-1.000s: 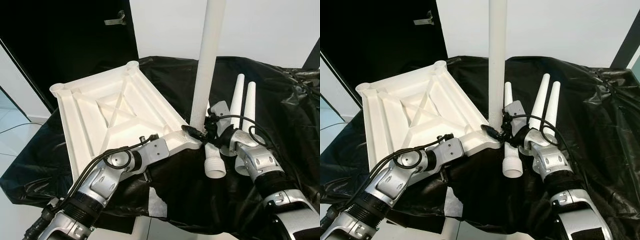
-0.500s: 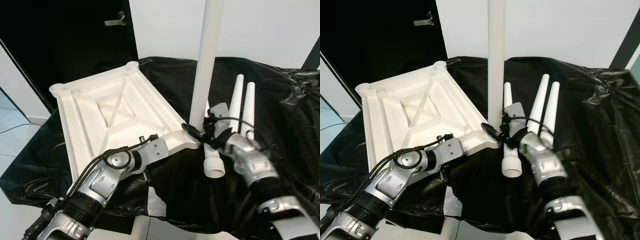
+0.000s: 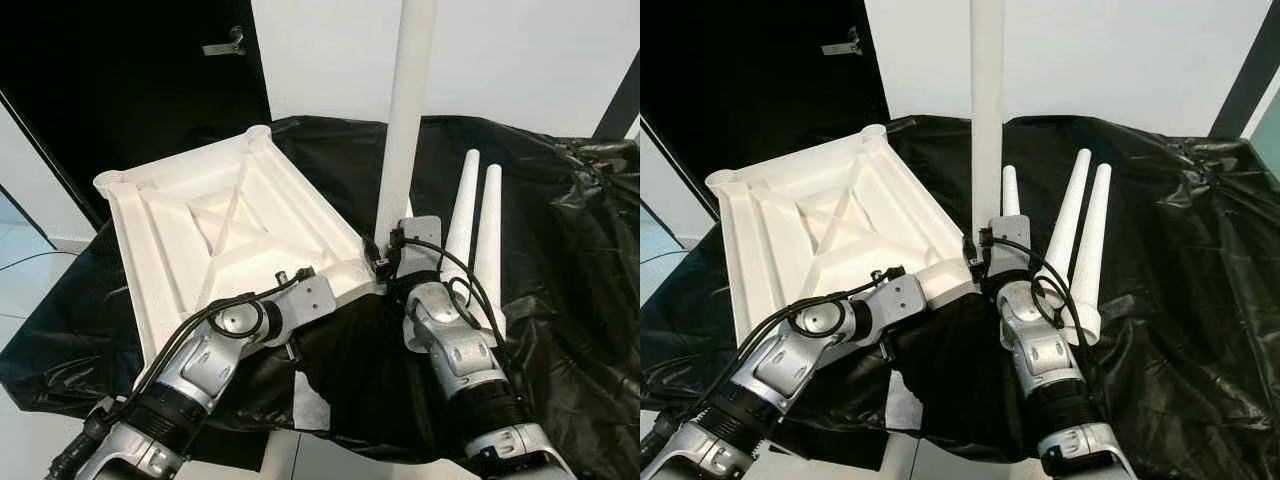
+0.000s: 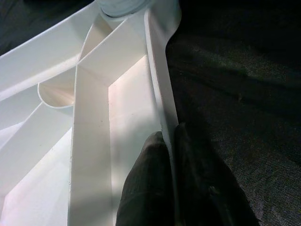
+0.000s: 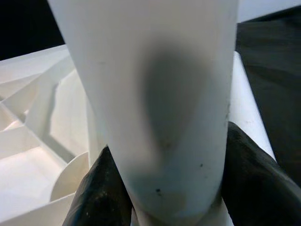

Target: Building children table

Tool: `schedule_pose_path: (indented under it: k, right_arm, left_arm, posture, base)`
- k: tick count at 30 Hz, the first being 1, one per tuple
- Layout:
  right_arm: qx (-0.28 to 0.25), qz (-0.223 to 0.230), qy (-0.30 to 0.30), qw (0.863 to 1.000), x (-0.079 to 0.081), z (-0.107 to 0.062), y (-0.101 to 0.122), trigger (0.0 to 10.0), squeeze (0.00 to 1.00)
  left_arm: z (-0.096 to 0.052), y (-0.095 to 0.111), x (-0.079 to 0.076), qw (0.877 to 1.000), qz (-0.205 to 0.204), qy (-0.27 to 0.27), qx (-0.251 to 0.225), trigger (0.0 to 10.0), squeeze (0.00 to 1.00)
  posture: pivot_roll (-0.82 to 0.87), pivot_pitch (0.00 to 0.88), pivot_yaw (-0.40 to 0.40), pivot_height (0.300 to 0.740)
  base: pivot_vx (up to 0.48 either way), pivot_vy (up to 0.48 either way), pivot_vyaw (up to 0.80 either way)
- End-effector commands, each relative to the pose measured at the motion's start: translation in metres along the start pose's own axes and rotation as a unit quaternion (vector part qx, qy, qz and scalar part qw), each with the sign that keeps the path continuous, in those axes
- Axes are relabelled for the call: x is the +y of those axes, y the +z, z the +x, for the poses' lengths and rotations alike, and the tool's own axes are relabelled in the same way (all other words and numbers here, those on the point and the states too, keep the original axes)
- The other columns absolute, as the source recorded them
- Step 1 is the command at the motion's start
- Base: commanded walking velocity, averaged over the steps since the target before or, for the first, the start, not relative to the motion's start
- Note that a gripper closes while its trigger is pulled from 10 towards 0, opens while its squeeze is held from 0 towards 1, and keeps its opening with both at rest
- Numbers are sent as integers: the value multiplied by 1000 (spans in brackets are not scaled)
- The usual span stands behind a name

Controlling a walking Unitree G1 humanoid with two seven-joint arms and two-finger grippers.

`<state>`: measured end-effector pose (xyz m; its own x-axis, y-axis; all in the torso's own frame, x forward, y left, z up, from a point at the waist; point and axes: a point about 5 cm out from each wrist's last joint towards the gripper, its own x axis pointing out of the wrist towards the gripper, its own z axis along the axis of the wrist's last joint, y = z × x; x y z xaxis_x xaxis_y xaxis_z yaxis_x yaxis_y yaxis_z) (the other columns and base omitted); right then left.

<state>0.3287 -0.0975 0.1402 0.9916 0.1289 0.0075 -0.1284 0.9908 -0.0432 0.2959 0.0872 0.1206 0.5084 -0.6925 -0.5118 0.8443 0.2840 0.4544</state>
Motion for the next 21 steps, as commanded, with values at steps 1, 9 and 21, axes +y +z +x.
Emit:
schedule_pose_path:
  k: [1, 9, 21]
  right_arm:
    - [40, -5, -63, 997, -20, -4, -15, 10000, 0]
    - [23, 3, -55, 998, -16, -8, -8, 10000, 0]
    - [-25, -8, -5, 1000, -43, -13, 8, 10000, 1000]
  left_arm:
    - [-2, 1, -3, 1000, 24, -6, 0, 10000, 0]
    - [-2, 0, -5, 1000, 24, -10, 2, 10000, 0]
    - [-3, 1, -3, 1000, 22, -5, 3, 10000, 0]
  posture:
    - [19, 0, 36, 740]
    - [17, 0, 34, 740]
    - [17, 0, 38, 740]
  base:
    - [0, 0, 0]
    - [0, 0, 0]
    - [0, 0, 0]
